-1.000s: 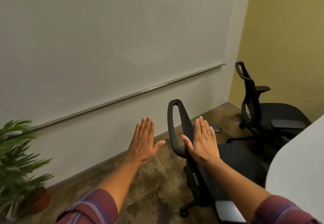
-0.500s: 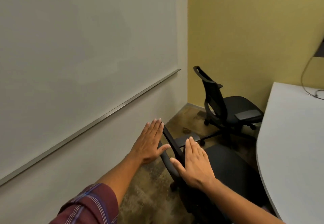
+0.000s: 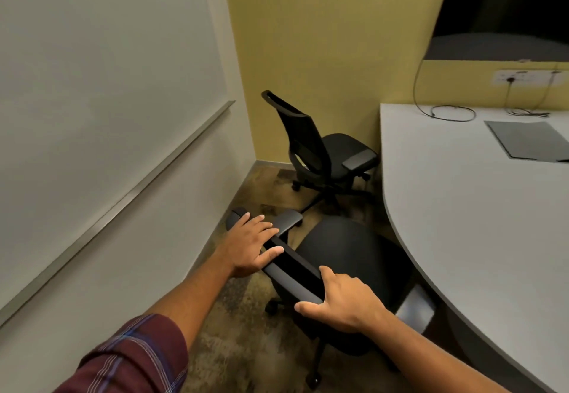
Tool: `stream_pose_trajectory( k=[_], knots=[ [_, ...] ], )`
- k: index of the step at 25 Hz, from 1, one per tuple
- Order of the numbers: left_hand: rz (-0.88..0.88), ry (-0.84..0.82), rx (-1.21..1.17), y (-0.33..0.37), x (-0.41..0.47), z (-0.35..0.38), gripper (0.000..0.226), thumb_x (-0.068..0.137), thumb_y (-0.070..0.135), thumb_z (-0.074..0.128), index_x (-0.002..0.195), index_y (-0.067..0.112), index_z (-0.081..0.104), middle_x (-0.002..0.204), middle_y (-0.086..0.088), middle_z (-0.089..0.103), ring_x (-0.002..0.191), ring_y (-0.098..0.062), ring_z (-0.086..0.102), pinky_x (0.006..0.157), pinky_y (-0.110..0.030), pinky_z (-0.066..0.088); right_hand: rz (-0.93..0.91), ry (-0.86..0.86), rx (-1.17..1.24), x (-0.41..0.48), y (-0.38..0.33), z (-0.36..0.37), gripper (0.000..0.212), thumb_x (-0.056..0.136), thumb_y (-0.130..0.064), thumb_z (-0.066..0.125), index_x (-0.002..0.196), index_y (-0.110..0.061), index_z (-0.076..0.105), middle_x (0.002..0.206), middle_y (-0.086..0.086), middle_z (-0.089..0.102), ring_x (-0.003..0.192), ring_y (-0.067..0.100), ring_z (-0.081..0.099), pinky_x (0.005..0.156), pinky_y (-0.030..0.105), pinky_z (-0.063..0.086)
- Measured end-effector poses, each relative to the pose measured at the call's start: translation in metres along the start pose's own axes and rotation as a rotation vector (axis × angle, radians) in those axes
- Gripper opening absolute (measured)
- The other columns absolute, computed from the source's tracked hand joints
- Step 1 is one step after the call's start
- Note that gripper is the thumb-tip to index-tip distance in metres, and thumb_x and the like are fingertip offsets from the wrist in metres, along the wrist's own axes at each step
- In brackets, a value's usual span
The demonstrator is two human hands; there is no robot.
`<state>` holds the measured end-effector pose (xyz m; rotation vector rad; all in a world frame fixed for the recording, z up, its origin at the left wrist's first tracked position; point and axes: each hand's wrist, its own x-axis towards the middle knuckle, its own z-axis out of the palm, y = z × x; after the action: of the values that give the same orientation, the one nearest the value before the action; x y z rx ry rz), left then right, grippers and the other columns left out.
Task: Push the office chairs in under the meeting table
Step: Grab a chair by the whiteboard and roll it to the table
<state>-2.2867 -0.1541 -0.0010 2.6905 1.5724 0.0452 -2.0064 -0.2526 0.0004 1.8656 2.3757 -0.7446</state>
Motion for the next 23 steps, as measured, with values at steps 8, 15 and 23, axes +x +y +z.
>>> stream_pose_trajectory(
  k=[8,15,23],
  knots=[
    [0.138,0.134,-0.049,0.001,-0.002,0.008,0.072,0.102,0.072,0.032,0.137,0.024,0.074,0.138,0.001,0.073,0.137,-0.022,0.061,0.128,-0.049,0.033,0.061,0.127,-0.021,-0.022,-0.002,0.012,0.100,0.060,-0.117,0.032,0.097,-0.026,0.053,0.079,-0.010,0.057,0.068,0.012,0.057,0.056,0.030,0.041],
    [0.224,0.186,-0.035,-0.001,0.002,0.015,0.067,0.103,0.070,0.037,0.132,0.025,0.077,0.133,0.002,0.076,0.133,-0.023,0.065,0.124,-0.052,0.039,0.113,0.169,0.016,-0.038,-0.009,0.021,0.094,0.062,-0.116,0.032,0.092,-0.029,0.049,0.075,-0.012,0.054,0.065,0.012,0.056,0.054,0.026,0.037],
    [0.294,0.099,-0.049,0.020,0.039,0.008,0.071,0.102,0.072,0.031,0.136,0.027,0.075,0.137,0.005,0.074,0.135,-0.019,0.062,0.126,-0.048,0.034,0.274,0.348,-0.074,-0.062,-0.002,0.037,0.115,0.069,-0.111,0.016,0.144,-0.031,0.050,0.114,-0.012,0.068,0.089,0.013,0.064,0.070,0.030,0.049]
  ],
)
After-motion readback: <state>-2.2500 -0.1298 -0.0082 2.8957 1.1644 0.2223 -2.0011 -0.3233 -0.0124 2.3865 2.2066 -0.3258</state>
